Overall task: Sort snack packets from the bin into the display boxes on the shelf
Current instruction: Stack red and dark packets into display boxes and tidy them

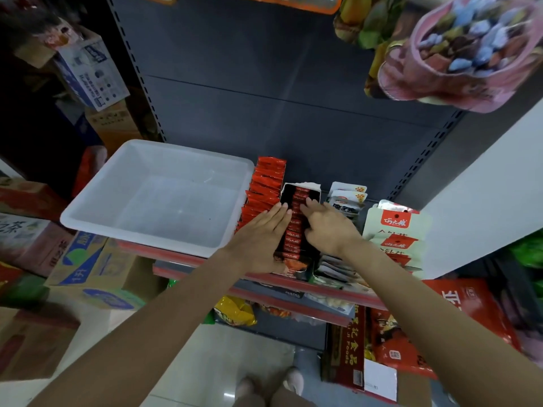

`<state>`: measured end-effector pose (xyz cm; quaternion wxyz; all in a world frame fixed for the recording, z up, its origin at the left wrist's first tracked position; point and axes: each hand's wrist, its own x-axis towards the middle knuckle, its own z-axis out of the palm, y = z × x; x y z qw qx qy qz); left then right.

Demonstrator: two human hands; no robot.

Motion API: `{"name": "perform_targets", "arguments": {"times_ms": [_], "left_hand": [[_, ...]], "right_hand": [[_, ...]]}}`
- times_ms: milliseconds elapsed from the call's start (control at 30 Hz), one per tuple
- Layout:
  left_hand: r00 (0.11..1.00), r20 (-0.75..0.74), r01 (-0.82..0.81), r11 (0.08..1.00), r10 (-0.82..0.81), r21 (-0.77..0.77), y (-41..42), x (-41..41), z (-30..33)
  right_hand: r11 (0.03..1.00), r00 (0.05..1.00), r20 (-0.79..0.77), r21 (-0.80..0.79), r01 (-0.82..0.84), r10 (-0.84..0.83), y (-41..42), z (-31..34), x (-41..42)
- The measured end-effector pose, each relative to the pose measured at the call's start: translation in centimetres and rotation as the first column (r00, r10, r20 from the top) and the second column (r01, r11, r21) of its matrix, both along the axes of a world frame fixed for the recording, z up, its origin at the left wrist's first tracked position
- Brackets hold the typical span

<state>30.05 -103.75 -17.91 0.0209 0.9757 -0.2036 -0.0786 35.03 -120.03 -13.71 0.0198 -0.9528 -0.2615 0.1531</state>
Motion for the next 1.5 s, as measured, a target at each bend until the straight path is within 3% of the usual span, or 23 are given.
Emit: {"name": "perform_targets", "arguments": {"times_ms": [67,133,233,333,567,767,900,1033,1100,1267,1367,1500], "left_hand": [[1.000,-0.027,0.012,1.000,-0.012,0.015,0.5,0.0,0.1],[0.999,-0.039,0.035,0.997,-0.033,0.075,1.1,0.1,0.3],[0.999,0.013,0.041,0.989,-0.043,0.145,1.3,-0.2,0.4],[0.996,0.087,0.015,0.986,-0.029,0.165,1.2,-0.4,0.3],[0.995,0.092,0.007,0.981,-0.025,0.196,2.4,1.1,0.3],[0.998,0.032,0.047,0.994,-0.050,0.098,2.7,0.4,0.1],[0.994,-0.077,0.081,0.996,-0.078,0.035,2.9,0.3,0.1],[0.996,-0.086,-0.010,0.984,-0.006,-0.179,2.6,1.3,1.7],[0.999,-0.023,-0.046,0.977,0.042,-0.206,1.9,1.8,2.3],[0.993,0.096,-0.058,0.995,0.065,-0.076,0.2,2.4,0.9],[0.997,0.038,-0.059,0.998,0.060,-0.023,-0.4,2.2,0.3],[0.992,-0.042,-0.115,0.993,0.116,0.026,-1.2,2.8,1.1]], "right_hand": [[0.998,0.989,0.138,0.052,0.041,-0.048,-0.3,0.3,1.2],[0.998,0.981,0.183,-0.019,0.060,-0.056,0.0,0.3,2.6],[0.987,0.984,0.175,-0.148,0.069,-0.042,0.8,-0.1,4.8],[0.983,0.978,0.204,-0.165,0.077,-0.043,1.5,0.0,6.7],[0.981,0.984,0.149,-0.149,0.121,-0.099,2.6,0.5,8.1],[0.986,0.979,0.179,-0.115,0.122,-0.100,4.1,0.4,7.8],[0.978,0.988,0.118,-0.169,0.123,-0.104,3.1,0.6,8.4],[0.981,0.996,0.076,-0.181,0.066,-0.053,3.1,0.4,8.0],[0.983,0.995,0.085,-0.170,0.072,-0.059,3.2,0.6,7.6],[0.993,0.953,0.284,-0.025,0.112,-0.100,1.4,0.9,5.0],[0.994,0.954,0.284,-0.010,0.109,-0.102,-0.4,0.3,2.0],[0.969,0.918,0.323,0.162,0.187,-0.231,-4.3,0.7,-0.3]]}}
